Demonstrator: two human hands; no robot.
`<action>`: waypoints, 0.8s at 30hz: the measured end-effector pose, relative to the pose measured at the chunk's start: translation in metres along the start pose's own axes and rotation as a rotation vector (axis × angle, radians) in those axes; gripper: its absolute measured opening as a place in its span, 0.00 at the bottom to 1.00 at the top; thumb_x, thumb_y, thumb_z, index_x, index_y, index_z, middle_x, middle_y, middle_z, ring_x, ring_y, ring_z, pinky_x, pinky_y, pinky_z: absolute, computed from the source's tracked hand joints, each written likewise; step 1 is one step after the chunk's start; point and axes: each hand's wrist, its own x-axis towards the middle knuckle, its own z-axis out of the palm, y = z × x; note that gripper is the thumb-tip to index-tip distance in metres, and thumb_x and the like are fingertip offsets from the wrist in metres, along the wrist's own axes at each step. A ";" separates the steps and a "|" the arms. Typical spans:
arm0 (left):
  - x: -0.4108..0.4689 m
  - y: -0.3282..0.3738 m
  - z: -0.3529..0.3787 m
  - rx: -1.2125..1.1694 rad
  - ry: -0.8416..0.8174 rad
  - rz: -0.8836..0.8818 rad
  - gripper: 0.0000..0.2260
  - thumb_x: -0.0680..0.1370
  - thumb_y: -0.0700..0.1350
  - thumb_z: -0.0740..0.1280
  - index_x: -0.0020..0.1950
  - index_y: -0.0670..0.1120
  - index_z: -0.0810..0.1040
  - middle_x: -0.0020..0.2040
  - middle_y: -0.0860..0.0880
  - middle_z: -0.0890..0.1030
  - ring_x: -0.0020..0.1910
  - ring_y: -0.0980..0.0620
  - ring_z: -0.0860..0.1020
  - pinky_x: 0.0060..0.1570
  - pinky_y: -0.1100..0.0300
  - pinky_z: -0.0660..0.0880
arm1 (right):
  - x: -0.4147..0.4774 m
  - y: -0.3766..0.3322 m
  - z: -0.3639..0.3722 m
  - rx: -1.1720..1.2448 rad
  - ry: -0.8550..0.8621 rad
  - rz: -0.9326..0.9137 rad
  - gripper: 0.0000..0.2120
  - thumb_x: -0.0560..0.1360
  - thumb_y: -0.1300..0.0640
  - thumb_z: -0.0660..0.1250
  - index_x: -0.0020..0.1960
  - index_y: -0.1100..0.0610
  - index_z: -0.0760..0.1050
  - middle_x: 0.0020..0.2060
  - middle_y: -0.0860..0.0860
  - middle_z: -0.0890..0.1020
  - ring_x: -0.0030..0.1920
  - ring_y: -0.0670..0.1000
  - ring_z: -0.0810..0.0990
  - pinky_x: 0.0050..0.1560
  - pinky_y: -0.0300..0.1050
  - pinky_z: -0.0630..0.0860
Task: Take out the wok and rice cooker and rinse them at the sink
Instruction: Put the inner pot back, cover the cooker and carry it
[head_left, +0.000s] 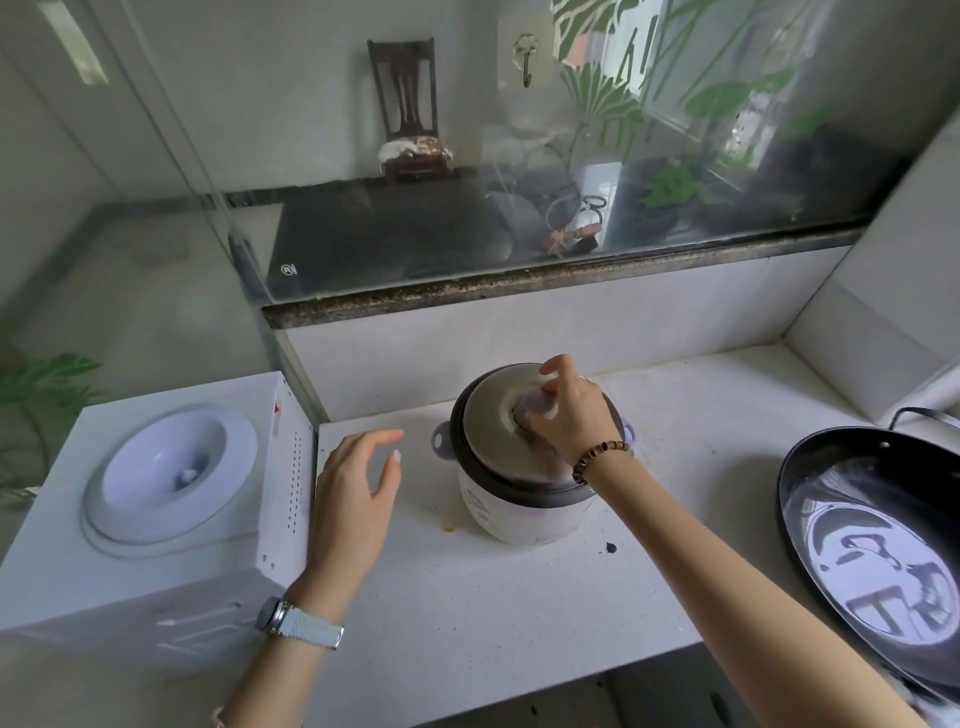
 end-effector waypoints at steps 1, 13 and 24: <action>0.000 0.000 0.001 -0.006 -0.005 -0.002 0.09 0.78 0.39 0.66 0.58 0.46 0.79 0.56 0.51 0.81 0.57 0.52 0.77 0.56 0.61 0.70 | 0.000 0.001 0.000 0.000 0.003 0.003 0.18 0.73 0.56 0.68 0.59 0.58 0.66 0.46 0.57 0.83 0.45 0.57 0.79 0.40 0.42 0.69; 0.016 -0.009 0.027 -0.047 -0.064 -0.041 0.09 0.79 0.40 0.65 0.58 0.45 0.79 0.55 0.50 0.81 0.55 0.54 0.77 0.54 0.62 0.70 | -0.004 0.021 -0.008 0.072 -0.002 -0.001 0.22 0.71 0.51 0.72 0.61 0.56 0.69 0.54 0.51 0.79 0.55 0.51 0.77 0.54 0.42 0.74; 0.057 -0.046 0.086 0.203 -0.256 -0.343 0.14 0.81 0.52 0.56 0.50 0.48 0.78 0.47 0.46 0.83 0.50 0.41 0.79 0.47 0.51 0.75 | -0.007 0.114 -0.039 0.070 0.170 0.429 0.11 0.78 0.52 0.62 0.54 0.59 0.76 0.48 0.54 0.82 0.50 0.55 0.80 0.50 0.46 0.75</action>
